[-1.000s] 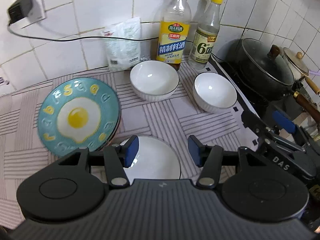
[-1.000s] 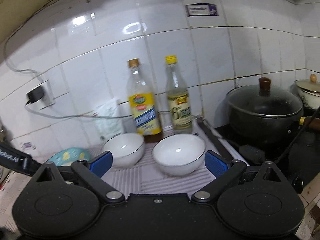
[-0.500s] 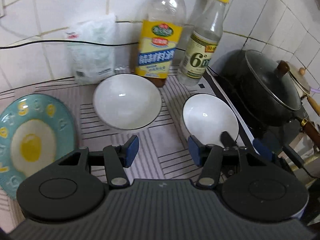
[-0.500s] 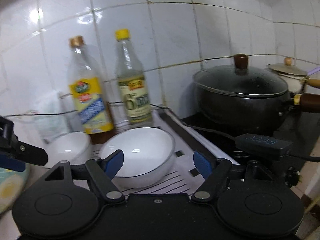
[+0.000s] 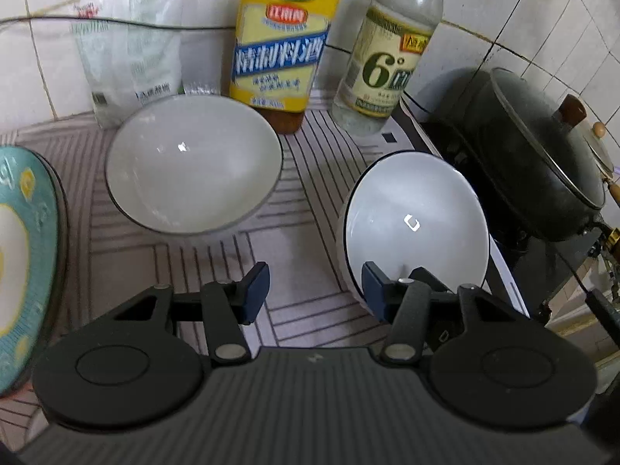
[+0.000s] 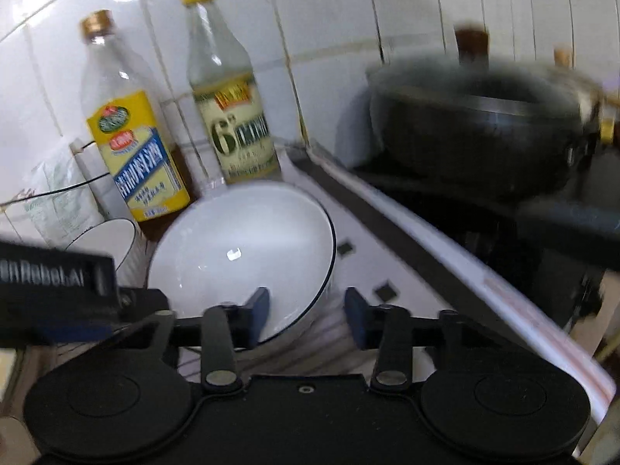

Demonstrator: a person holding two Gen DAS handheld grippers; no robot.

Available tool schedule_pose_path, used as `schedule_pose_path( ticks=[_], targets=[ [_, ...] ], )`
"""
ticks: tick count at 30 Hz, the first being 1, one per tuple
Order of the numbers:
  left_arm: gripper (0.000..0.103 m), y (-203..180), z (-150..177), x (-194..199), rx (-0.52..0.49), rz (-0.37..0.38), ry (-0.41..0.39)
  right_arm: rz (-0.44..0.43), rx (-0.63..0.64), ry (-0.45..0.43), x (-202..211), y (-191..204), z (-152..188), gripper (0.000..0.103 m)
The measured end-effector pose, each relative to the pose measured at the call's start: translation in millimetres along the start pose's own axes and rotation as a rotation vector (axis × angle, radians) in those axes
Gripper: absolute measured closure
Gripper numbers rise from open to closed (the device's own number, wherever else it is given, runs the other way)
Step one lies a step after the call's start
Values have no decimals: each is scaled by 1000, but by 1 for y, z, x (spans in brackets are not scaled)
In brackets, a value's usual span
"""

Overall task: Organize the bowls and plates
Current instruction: 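Move both grippers to the second white bowl and grasp its rim, then lift the second white bowl with both grippers and carry it over the first bowl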

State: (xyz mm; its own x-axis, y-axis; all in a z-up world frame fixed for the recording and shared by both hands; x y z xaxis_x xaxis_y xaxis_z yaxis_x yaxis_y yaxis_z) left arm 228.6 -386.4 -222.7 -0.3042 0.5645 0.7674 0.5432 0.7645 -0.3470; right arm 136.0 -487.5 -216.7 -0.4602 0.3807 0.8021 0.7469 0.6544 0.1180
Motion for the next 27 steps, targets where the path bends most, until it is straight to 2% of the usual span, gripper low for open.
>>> schedule_pose_path(
  ticks=[2,6,11,19,27],
  targets=[
    [64,-2,3,-3,-11,8,-2,-23,-21,21,-3,-2,3,76],
    [92,-6,9,-8,-6,35,24,-37,-32,21,-3,-1,7,81],
    [93,-8,13,-6,-1,16,44,-61,-49,48,-1,1,3,85],
    [92,-6,16,8,-8,-9,122,-95,-94,148,1,0,5,85],
    [92,-2,28,43,12,-26,143,-120,-61,196,26,12,6,85]
  ],
)
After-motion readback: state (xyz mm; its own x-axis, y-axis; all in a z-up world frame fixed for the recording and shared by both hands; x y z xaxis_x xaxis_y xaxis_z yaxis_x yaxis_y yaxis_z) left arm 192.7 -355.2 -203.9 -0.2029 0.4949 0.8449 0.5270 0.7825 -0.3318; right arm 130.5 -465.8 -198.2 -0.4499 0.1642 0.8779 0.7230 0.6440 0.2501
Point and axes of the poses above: each gripper's, at about its wrist camera, not at the fingertips, and x roughly against the way its jaws point, y to its left, z to its underside, the point moved 5 cm from there along -x, roughly the way its jaws point, and after that the axes turned 7 degrees about z, right-handed, at the moved point
